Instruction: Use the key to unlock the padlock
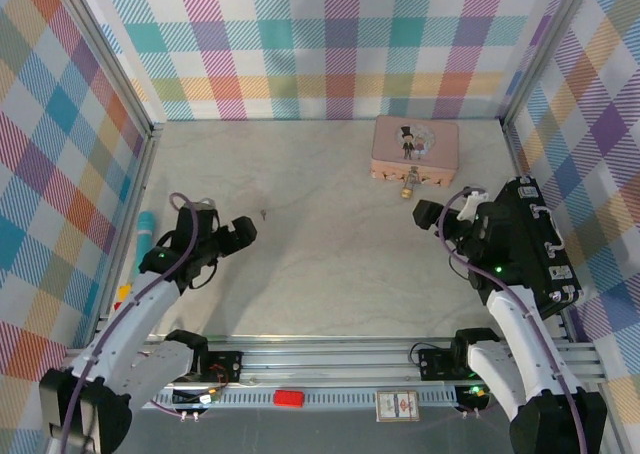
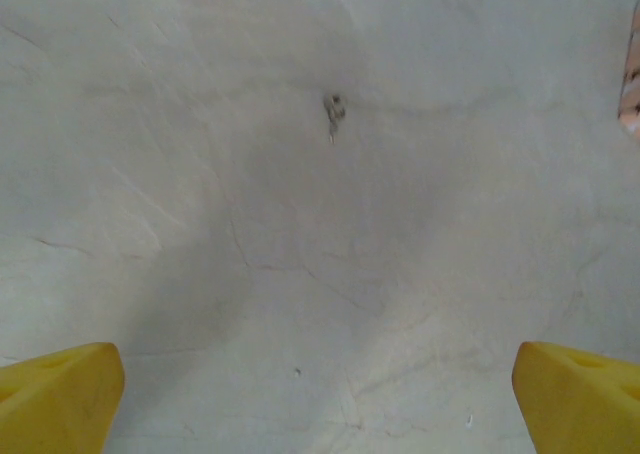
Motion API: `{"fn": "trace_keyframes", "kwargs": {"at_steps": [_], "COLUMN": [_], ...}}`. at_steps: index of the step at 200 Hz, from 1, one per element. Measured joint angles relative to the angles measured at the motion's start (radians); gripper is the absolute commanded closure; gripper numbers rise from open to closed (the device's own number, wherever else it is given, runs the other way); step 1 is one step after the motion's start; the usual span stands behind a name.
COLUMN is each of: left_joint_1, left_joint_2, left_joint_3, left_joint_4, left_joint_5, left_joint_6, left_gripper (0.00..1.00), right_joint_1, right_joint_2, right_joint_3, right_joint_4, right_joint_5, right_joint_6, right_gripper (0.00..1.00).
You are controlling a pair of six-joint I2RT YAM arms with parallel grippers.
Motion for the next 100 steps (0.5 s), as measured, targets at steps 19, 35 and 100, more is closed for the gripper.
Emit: {"fn": "trace_keyframes", "kwargs": {"at_steps": [19,35,100], "left_joint_1": [-0.055,-0.105,-0.14], "left_joint_2": [0.097,0.177,0.569], "left_joint_3": [0.028,0.063,0.34], "left_joint_4": [0.0,0.009,-0.002], "left_joint_5": [-0.008,-0.027,-0.145], "left_joint_6": [-0.002,-0.001,0.084], "left_gripper": [0.05,0.07,0.25], "right_joint_1": [0.04,0.072,0.138], "right_joint_2": [0.023,0.045,0.068], "right_joint_3": [-0.042,-0.059,-0.072], "right_joint_4": [0.035,0.059,0.142], "right_joint_5": [0.001,0.004,0.008], "right_joint_6": [-0.001,-0.001,-0.004], "right_gripper": [0.01,0.01,0.01]}}
